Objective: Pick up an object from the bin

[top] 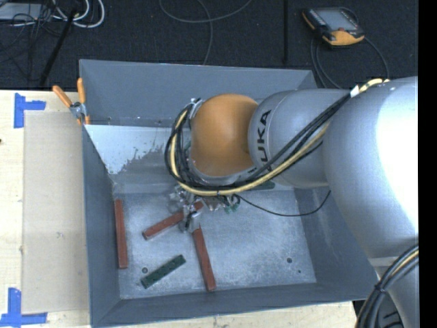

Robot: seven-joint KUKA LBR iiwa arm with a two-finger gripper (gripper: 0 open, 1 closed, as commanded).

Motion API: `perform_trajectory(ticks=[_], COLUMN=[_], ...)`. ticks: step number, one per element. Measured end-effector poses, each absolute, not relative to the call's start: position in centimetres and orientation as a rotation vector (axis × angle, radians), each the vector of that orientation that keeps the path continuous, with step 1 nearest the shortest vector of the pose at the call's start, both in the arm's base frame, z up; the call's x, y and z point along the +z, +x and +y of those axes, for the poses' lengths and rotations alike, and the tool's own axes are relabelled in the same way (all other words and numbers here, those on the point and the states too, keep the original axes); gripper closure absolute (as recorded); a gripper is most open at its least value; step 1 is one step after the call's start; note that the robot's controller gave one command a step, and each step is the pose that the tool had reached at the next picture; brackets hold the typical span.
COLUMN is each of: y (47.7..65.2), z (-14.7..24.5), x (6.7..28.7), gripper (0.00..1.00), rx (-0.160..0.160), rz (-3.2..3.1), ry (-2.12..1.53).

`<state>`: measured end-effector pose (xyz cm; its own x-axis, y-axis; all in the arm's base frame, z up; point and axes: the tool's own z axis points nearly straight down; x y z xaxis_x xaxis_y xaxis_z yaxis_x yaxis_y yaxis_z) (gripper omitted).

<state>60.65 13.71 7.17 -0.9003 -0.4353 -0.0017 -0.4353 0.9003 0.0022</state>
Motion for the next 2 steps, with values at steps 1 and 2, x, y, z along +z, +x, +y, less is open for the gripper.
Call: perform_trajectory(ticks=[1, 2], y=[60.8, 59.9], z=[10.6, 14.1], x=[9.9, 21.4], gripper=[1.0, 1.0], rx=[0.006, 0.003], rz=[3.045, 2.879], ry=[-0.789, -1.254])
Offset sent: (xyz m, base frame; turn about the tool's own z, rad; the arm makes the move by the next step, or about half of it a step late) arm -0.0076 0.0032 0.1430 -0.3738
